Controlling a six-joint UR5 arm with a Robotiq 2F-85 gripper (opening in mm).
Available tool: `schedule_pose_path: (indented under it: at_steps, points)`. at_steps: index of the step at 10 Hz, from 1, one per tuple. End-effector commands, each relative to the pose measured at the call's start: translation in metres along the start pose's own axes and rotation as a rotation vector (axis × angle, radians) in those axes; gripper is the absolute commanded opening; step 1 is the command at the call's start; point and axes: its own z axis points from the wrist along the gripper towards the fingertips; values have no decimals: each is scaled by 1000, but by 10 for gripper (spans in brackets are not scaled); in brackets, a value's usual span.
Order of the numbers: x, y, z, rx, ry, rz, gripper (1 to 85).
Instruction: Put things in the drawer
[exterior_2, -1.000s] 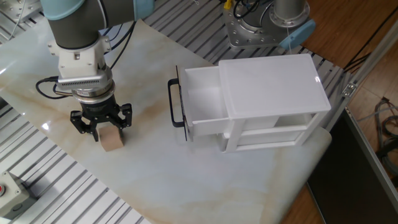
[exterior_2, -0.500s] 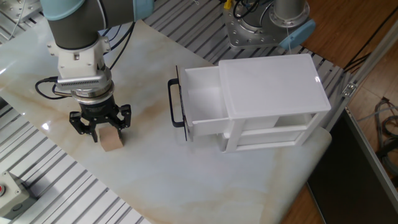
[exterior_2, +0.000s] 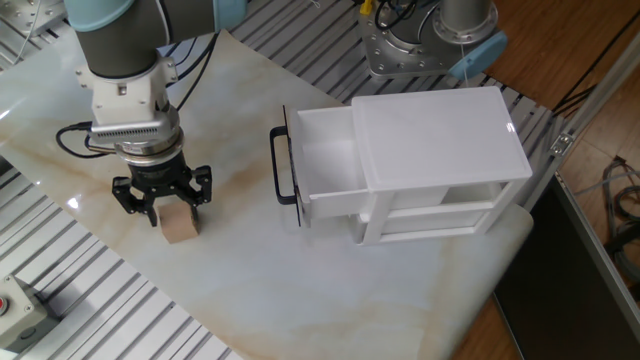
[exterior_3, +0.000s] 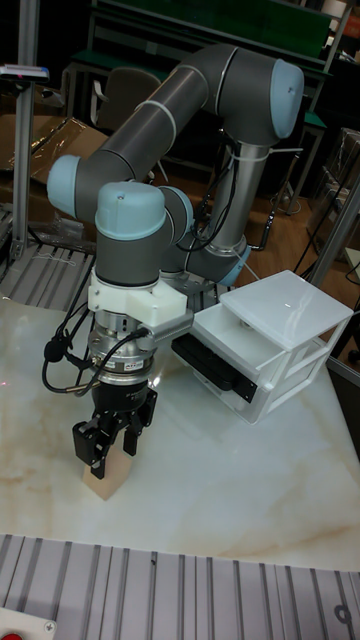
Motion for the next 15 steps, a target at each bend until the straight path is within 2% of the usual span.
schedule_pose_path:
  at_steps: [1, 4, 7, 8, 11, 14, 15]
  points:
    - [-2, 0, -2, -3, -14, 20, 577]
    - [4, -2, -2, 5, 8, 51, 577]
    - [13, 6, -3, -24, 47, 75, 577]
    - [19, 5, -3, -20, 69, 81, 577]
    - [14, 7, -3, -31, 49, 67, 587]
    - [23, -6, -10, 27, 89, 32, 593]
    - [22, -8, -9, 33, 85, 34, 590]
